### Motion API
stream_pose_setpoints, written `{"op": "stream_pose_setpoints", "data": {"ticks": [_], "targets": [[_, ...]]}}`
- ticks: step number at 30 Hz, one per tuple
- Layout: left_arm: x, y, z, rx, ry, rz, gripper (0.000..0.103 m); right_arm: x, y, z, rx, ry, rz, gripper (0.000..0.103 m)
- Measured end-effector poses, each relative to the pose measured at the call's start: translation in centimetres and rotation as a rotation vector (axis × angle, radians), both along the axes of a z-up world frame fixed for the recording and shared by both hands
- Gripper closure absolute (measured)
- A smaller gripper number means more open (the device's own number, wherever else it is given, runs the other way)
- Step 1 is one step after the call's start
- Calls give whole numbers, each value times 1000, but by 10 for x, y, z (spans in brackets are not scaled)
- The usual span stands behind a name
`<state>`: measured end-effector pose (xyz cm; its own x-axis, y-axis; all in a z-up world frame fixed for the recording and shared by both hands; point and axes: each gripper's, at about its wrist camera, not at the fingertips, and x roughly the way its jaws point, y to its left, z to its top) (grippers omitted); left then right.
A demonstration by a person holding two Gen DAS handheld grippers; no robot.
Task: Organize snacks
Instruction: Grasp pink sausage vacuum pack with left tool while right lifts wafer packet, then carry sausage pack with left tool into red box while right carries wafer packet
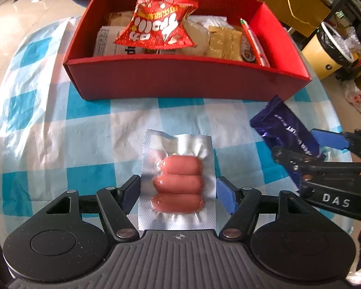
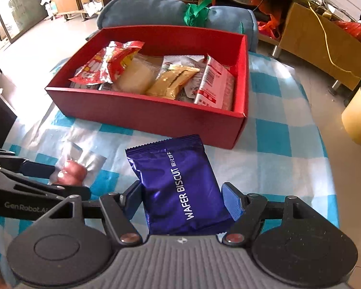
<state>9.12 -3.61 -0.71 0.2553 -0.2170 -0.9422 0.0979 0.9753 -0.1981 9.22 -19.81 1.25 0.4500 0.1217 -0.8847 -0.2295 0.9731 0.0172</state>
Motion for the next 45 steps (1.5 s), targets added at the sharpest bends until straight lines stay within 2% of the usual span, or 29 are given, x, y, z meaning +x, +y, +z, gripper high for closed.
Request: {"op": "stream_pose_setpoints", "data": {"ticks": [22, 45], "targets": [[-2, 5, 23, 13, -80, 10, 29, -7, 12, 16, -2, -66, -27, 37], [15, 14, 49, 19, -179, 63, 29, 10, 20, 42, 30, -148, -49, 37]]}}
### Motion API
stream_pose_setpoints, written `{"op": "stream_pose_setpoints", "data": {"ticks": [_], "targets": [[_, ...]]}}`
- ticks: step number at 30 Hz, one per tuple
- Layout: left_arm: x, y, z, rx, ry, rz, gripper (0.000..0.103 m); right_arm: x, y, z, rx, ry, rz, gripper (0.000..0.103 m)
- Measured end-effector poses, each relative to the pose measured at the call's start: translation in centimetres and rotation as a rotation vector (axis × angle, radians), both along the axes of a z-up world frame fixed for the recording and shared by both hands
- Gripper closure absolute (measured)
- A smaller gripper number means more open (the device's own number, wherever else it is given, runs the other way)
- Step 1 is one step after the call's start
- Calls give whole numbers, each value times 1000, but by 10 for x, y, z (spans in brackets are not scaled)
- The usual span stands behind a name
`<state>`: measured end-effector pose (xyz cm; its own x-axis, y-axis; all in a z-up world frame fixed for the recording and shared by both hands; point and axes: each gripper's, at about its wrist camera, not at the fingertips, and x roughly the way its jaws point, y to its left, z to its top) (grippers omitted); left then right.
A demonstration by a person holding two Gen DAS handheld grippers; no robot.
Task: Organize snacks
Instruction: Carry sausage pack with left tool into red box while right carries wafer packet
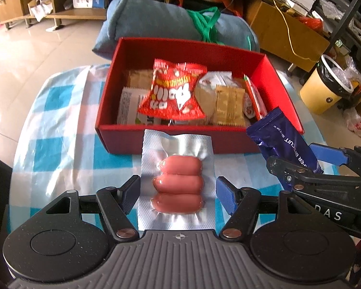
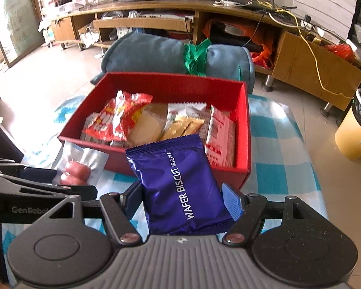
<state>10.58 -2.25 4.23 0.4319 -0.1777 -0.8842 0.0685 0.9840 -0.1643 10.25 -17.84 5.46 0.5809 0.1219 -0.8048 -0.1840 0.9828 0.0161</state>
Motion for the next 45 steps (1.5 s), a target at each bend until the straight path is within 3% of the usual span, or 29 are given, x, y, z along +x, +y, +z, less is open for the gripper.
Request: {"op": "stream_pose_setpoints", "data": {"ticks": [23, 32, 45], "targets": [[41, -6, 33, 23, -126, 31, 30, 39, -5, 30, 46, -113, -67, 37], [69, -11, 28, 37, -123, 40, 30, 65, -7, 27, 55, -111, -87, 37], [102, -19, 1, 38, -52, 65, 30, 101, -18, 0, 79, -45, -121, 37]]}}
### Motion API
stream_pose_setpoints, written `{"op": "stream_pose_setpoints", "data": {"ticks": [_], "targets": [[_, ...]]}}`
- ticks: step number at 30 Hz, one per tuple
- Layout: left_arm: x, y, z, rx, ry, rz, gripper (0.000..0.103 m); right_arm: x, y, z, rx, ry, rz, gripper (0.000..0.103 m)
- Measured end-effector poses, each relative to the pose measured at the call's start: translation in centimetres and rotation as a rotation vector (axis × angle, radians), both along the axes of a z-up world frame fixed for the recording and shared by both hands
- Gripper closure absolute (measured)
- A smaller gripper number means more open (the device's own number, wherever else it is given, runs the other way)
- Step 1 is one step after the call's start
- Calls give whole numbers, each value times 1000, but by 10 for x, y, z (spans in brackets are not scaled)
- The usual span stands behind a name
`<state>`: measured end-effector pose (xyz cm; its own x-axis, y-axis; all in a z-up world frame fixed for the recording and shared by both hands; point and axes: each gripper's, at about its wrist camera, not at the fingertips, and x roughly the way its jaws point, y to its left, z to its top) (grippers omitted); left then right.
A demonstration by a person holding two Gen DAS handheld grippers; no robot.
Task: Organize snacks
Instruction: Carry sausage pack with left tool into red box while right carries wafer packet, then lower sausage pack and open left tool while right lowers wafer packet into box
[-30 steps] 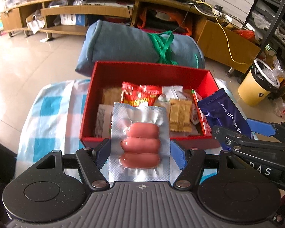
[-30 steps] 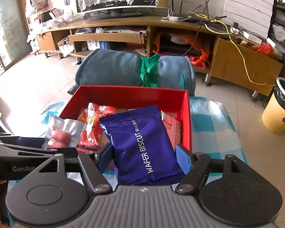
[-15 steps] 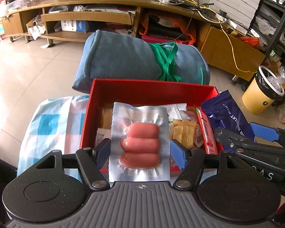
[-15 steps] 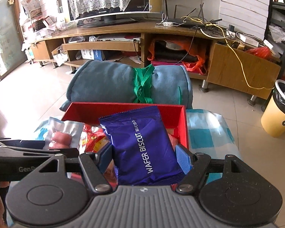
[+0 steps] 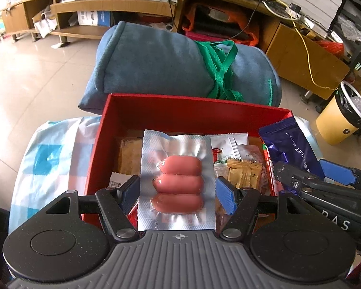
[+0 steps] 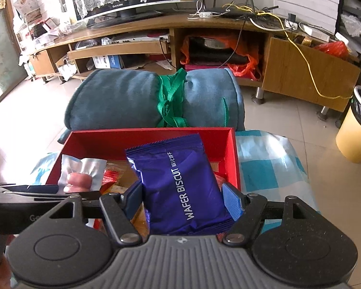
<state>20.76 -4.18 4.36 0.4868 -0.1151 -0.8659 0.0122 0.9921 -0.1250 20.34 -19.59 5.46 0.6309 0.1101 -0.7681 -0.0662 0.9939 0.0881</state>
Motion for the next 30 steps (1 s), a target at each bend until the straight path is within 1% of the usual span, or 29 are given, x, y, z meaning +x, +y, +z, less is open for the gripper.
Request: {"op": "stream_pose_setpoints", "data": {"ticks": [18, 24, 27, 30], "targets": [[13, -10, -14, 92, -16, -10, 29, 19, -6, -24, 41, 71, -12, 37], [14, -11, -22, 113, 9, -19, 29, 20, -4, -32, 26, 98, -7, 36], [14, -11, -25, 105, 30, -18, 29, 20, -3, -33, 14, 103, -4, 36], [13, -11, -25, 116, 30, -24, 28, 20, -2, -34, 6, 106, -2, 36]]}}
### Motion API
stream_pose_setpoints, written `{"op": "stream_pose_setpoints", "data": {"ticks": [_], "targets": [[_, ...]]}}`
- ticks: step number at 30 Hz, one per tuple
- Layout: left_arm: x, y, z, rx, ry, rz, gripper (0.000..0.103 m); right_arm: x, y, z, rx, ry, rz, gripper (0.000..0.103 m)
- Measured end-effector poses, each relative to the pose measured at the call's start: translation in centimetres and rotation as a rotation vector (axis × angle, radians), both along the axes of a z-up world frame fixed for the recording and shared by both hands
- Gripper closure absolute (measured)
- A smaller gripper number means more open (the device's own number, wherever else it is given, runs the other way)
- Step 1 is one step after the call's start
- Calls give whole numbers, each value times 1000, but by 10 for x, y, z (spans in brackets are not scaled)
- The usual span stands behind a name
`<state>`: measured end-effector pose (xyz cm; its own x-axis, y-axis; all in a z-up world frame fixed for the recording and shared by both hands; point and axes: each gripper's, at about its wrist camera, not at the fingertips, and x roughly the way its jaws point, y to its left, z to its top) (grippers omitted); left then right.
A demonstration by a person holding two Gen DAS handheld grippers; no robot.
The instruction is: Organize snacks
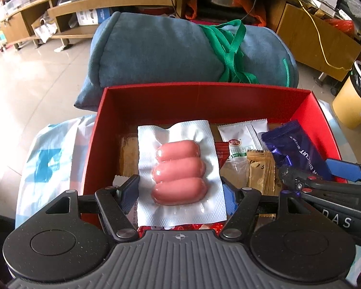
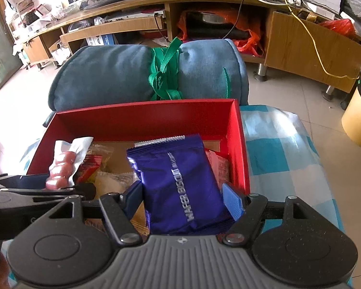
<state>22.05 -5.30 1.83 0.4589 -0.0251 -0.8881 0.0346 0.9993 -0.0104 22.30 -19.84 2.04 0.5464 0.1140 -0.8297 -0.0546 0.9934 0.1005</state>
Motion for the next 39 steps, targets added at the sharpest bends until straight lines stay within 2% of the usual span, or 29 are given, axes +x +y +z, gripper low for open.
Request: {"op": "stream_pose_setpoints", "data": {"ticks": [8, 14, 19, 25, 39], "targets": [[-6, 3, 2, -2, 5, -1, 26, -4, 2, 2, -15, 3, 10, 33], [-15, 9, 11, -12, -16, 5, 24, -15, 8, 12, -37, -27, 17, 33], [-27, 15, 20, -26, -40, 2, 18, -28, 8, 19, -44, -34, 16, 32], [-46, 19, 25, -41, -45, 0, 17, -47, 10, 25, -67, -37, 4, 31], [-104, 35, 23, -63, -21, 0, 15, -113, 16, 26, -18, -6, -29, 29]]}}
